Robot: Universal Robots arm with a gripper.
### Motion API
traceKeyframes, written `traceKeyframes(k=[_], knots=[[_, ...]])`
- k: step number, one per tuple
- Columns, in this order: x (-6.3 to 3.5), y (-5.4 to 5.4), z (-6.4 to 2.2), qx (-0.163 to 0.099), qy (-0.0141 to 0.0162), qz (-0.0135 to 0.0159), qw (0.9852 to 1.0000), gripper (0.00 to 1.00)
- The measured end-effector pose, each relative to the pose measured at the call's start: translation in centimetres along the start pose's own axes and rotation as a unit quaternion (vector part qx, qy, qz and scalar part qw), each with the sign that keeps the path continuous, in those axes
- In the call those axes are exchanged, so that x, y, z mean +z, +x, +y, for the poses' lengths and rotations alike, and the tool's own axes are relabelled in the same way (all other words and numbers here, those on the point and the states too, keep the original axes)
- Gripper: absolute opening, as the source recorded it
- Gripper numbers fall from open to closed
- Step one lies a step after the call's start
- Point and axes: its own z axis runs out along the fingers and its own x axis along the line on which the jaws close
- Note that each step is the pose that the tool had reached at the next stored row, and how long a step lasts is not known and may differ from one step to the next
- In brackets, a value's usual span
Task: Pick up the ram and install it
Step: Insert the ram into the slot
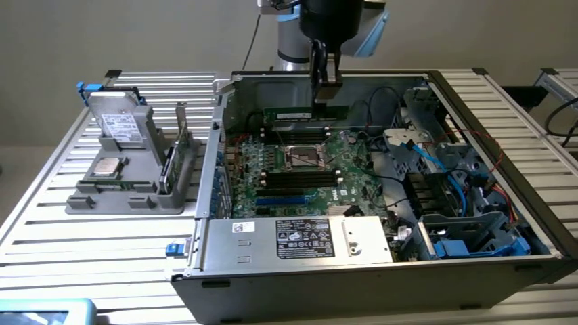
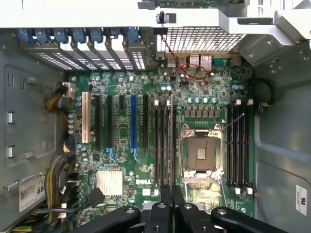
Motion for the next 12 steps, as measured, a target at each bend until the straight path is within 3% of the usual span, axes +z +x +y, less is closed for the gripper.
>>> traceKeyframes(k=[12], knots=[[1.07,-0.07,0.0,0.0,0.0,0.0,1.0,0.13]])
